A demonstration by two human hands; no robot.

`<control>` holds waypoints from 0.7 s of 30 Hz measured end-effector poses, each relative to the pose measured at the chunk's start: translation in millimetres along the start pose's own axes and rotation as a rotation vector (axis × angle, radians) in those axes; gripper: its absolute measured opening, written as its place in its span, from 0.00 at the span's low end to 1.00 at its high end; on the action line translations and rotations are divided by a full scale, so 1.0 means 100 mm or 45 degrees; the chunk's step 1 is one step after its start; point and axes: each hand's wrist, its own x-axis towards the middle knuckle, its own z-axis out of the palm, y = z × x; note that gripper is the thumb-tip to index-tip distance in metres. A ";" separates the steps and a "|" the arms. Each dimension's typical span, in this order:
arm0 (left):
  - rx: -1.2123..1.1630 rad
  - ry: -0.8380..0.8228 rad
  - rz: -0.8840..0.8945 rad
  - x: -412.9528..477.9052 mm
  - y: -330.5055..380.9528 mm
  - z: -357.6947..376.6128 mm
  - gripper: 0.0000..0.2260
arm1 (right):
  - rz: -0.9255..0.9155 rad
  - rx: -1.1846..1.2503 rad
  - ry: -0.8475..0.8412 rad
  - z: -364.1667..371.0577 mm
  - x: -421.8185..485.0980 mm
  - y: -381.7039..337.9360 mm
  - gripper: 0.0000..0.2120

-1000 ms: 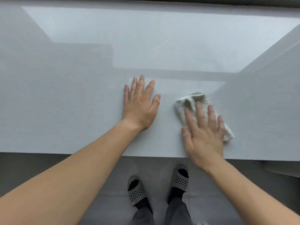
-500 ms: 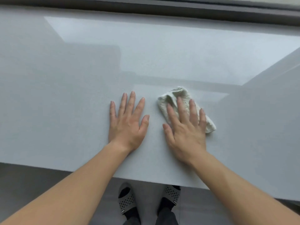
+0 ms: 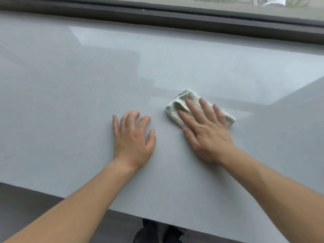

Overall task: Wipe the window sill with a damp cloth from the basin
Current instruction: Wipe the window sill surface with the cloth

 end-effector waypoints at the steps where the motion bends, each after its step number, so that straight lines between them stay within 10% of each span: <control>1: -0.046 0.011 -0.022 0.08 0.02 0.00 0.19 | 0.009 -0.007 0.007 -0.04 0.12 0.20 0.28; 7: -0.214 -0.036 0.045 0.55 0.16 0.04 0.22 | 0.650 0.121 0.093 -0.24 0.84 0.65 0.27; 14: -0.050 -0.255 0.027 1.16 0.45 0.24 0.29 | 0.024 -0.005 -0.004 -0.24 0.66 0.71 0.27; 21: 0.217 -0.244 0.058 1.14 0.49 0.33 0.31 | 0.597 0.109 0.081 -0.39 1.46 0.97 0.27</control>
